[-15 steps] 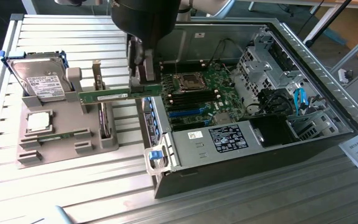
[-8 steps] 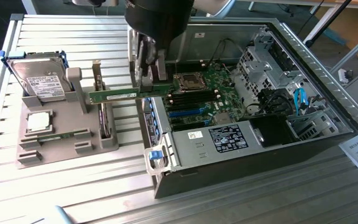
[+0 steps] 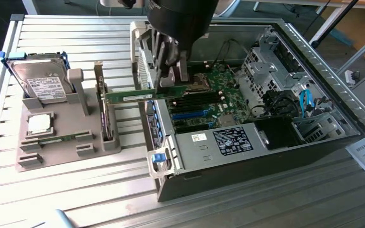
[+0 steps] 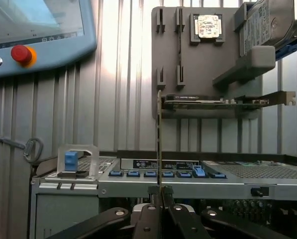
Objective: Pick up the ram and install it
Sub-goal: 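Pick up the ram and move it above insertion slot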
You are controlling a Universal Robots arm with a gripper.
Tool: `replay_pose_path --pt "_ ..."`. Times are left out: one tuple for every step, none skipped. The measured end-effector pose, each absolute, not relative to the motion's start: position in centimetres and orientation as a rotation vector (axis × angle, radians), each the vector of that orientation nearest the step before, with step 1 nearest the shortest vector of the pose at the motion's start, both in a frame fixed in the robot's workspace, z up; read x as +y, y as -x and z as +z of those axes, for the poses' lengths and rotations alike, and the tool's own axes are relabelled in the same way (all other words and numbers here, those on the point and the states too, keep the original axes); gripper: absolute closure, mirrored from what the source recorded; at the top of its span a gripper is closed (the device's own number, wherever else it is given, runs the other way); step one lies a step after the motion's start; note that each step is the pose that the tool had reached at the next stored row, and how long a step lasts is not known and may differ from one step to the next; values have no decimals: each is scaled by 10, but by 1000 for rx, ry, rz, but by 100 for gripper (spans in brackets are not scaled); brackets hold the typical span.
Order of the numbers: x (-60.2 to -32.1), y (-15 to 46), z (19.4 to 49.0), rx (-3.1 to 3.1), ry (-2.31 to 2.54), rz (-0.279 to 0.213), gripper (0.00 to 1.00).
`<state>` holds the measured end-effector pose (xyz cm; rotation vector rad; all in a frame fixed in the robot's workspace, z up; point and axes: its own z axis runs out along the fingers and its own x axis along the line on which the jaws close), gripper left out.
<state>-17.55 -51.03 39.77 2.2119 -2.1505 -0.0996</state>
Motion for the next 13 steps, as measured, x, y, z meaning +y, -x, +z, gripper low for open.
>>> replay_pose_path --pt "-511 173 398 -2150 -2212 -100 88" --pt "-511 168 398 -2150 -2211 -101 88" --pt "-511 164 398 -2149 -2211 -102 88" --pt "-512 158 398 -2149 -2210 -103 88" --pt "-512 155 398 -2149 -2210 -104 88" --pt "-513 148 398 -2148 -2209 -105 88" --pt "-513 143 398 -2147 -2208 -107 88" --pt "-514 138 398 -2147 -2208 -108 88" --pt "-514 134 398 -2146 -2207 -109 88" --pt "-514 132 398 -2146 -2207 -109 88" --pt "-515 129 398 -2145 -2207 -110 88" --pt "-515 125 398 -2145 -2206 -112 88" --pt "-515 121 398 -2144 -2206 -113 88"
